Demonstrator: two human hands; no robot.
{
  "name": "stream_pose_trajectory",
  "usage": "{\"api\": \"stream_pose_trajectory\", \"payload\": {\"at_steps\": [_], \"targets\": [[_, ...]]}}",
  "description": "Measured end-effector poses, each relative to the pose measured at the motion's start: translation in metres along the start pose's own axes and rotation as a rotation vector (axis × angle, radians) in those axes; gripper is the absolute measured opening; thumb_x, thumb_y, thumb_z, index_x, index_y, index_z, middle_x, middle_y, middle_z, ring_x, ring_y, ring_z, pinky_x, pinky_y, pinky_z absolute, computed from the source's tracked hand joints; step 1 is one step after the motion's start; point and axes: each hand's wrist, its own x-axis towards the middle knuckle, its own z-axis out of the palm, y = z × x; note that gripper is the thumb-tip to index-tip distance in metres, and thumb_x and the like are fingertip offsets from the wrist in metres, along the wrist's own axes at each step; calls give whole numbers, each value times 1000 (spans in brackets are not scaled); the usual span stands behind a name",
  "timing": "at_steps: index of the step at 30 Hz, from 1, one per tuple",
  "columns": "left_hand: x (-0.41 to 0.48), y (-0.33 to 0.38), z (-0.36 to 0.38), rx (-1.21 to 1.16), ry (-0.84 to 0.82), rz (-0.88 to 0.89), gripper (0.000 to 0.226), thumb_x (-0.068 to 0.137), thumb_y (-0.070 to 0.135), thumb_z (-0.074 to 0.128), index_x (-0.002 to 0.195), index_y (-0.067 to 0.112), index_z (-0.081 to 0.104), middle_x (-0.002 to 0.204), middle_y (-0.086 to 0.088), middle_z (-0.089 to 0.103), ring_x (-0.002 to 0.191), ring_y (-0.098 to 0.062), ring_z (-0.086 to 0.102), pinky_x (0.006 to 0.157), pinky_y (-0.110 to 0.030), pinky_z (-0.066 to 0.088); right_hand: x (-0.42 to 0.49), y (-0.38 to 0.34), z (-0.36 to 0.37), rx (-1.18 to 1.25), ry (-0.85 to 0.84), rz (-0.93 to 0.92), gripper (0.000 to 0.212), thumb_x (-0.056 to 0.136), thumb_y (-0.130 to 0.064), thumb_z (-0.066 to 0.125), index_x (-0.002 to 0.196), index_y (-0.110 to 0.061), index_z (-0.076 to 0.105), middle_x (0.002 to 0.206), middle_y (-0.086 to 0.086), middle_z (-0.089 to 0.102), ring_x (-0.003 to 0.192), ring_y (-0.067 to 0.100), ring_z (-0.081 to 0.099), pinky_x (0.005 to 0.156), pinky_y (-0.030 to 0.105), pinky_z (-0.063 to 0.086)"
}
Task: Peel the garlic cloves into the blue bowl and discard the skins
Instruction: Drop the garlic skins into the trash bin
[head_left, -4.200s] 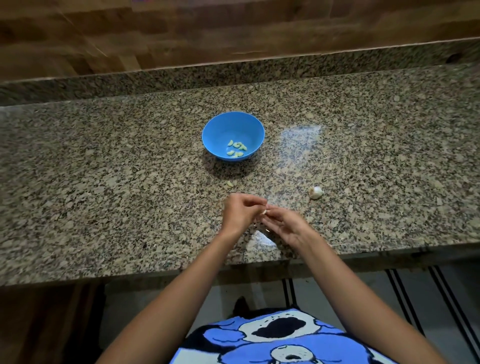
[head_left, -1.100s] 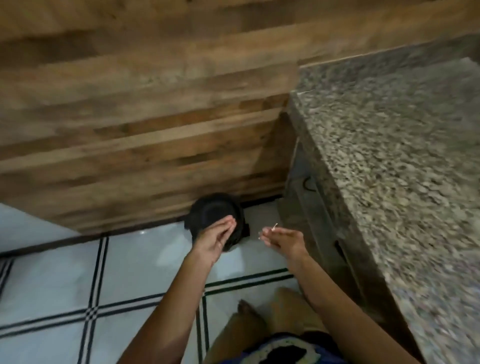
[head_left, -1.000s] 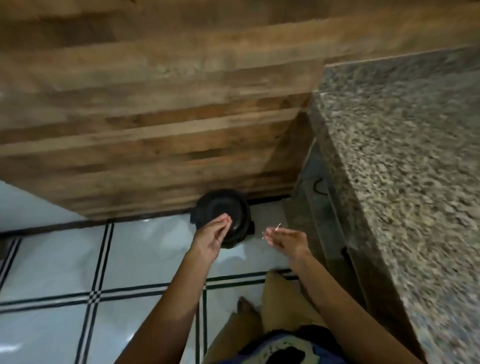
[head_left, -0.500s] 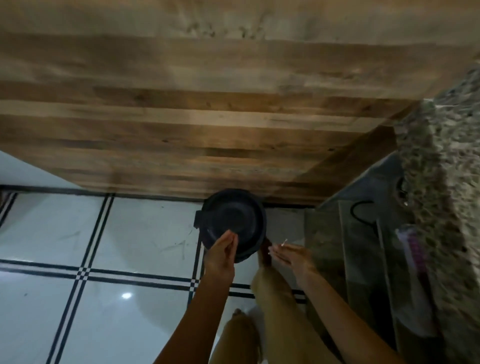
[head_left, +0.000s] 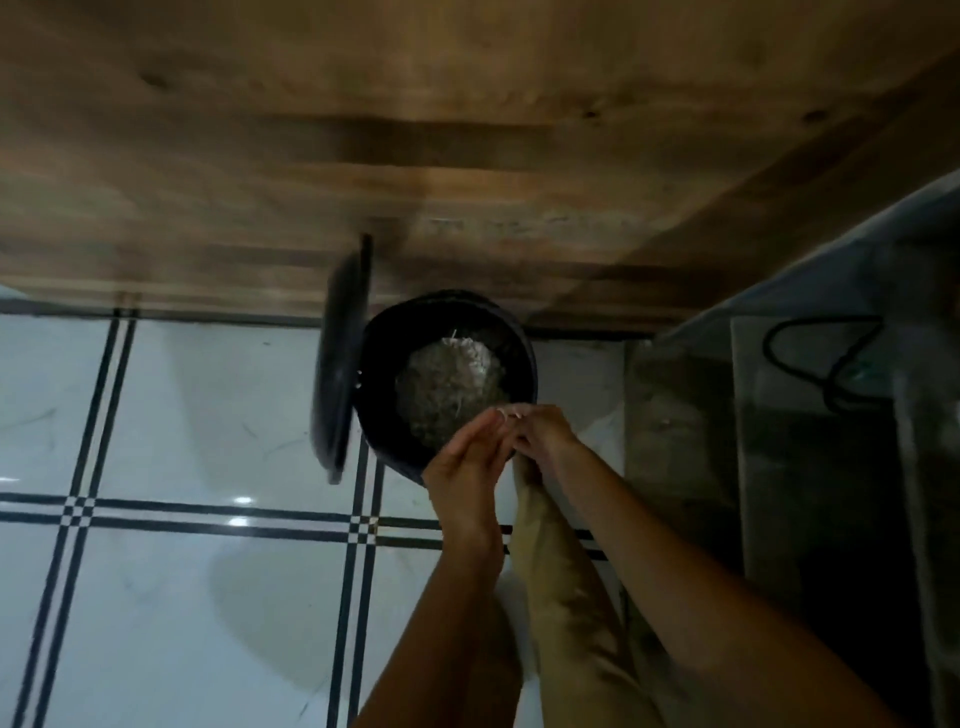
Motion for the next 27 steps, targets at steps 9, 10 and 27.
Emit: {"api": "stream_pose_trajectory", "payload": {"at_steps": [9,10,27], "targets": [[95,-52,-8,814,-152,209,51,102,40,25,146,16,31,153,-4,29,142,-18,25,118,-33,19,52,-9,24,142,-141,154,49,100,-41,28,91,-6,61,64,9,65,82,26,60,74,32,47],[95,-51,-7,801,-150,271,52,101,42,23,147,18,28,155,0,25,144,-14,20,118,-30,16,50,-8,22,127,-130,144,49,100,-42,29,96,-7,62,69,8,67,79,24,61,69,31,47],[39,11,0,977,-198,190,34,101,25,39,122,5,58,115,-13,64,107,-24,59,86,-22,41,-56,-26,5,-182,37,-128,33,97,-23,44,121,-4,57,128,12,56,98,21,55,67,17,41]]}}
